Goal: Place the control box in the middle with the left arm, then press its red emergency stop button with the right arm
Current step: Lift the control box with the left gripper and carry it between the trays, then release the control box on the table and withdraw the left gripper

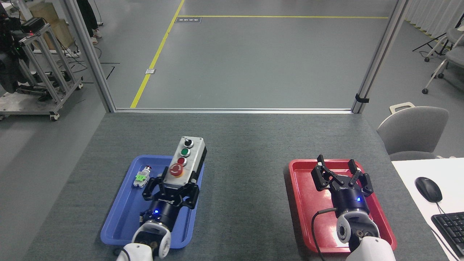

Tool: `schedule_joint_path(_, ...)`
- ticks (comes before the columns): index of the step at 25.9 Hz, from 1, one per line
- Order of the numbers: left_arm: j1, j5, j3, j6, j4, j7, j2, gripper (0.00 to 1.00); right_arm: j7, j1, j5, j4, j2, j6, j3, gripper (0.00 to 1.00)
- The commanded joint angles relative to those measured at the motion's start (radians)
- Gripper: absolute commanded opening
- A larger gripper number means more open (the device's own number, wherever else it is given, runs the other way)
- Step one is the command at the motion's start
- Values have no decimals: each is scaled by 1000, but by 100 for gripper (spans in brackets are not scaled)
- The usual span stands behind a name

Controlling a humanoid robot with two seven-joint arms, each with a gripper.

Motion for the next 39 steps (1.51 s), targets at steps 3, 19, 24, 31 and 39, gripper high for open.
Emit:
schedule_joint_path(3,-7,-22,-120,84,35,-47,-136,0,-2,0,1,-2,1,0,0,100)
schedule_joint_path(19,-81,12,-407,308,142,-113,-140,0,-2,0,1,-5,1,2,-23,100)
schedule_joint_path(24,-80,7,-488,308,175,-134,-137,30,-2,0,1,-5,1,2,-23,100)
schedule_joint_path(31,-67,12,-494,291,138,-136,-127,98,-3,2,1,0,8,3,-37,100)
schedule_joint_path(39,132,152,-365,110,-370,-127,243,99,-15,2,1,-2,9,5,-38,94)
